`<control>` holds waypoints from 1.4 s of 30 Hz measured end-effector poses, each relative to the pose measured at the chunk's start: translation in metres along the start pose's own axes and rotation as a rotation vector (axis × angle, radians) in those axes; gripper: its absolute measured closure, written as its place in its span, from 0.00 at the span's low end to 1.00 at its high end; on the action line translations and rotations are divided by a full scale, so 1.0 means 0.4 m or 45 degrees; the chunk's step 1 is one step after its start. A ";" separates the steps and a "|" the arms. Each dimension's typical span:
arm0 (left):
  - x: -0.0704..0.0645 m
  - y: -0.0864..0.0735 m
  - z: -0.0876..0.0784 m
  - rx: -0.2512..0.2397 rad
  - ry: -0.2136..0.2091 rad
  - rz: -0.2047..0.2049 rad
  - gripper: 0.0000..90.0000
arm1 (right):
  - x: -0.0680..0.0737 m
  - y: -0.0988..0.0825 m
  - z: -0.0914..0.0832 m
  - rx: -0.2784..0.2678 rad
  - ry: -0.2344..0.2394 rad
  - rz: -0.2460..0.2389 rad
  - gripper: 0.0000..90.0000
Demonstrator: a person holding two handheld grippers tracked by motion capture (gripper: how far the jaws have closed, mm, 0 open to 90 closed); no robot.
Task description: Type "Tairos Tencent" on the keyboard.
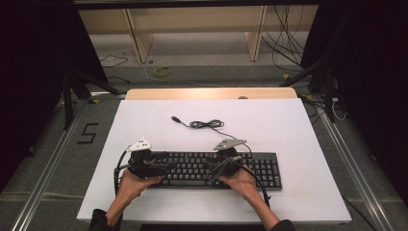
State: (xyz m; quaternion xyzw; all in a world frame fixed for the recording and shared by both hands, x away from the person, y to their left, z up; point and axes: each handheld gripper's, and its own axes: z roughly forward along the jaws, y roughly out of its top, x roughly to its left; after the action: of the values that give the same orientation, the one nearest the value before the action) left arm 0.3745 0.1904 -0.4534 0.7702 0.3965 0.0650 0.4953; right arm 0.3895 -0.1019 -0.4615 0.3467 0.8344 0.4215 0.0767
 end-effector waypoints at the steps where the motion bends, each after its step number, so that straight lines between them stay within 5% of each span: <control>1: 0.000 -0.001 -0.001 -0.003 0.001 -0.003 0.38 | 0.001 0.000 0.002 0.005 -0.006 -0.004 0.86; 8: 0.002 -0.007 -0.011 -0.020 -0.006 -0.010 0.37 | -0.002 -0.003 0.017 0.048 -0.039 -0.013 1.00; 30: 0.004 -0.029 -0.030 -0.023 -0.004 -0.022 0.36 | -0.005 -0.011 0.043 0.124 -0.063 -0.039 1.00; 37: 0.012 -0.028 -0.033 -0.022 0.007 -0.033 0.37 | -0.008 -0.009 0.038 0.115 -0.049 -0.004 1.00; 42: 0.018 -0.030 -0.030 0.005 0.023 -0.042 0.37 | -0.009 0.000 0.012 0.039 -0.033 0.013 0.98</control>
State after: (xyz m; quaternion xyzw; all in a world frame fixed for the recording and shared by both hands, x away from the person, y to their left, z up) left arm 0.3670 0.2061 -0.4592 0.7639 0.4137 0.0630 0.4912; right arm 0.3941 -0.1011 -0.4651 0.3576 0.8379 0.4046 0.0799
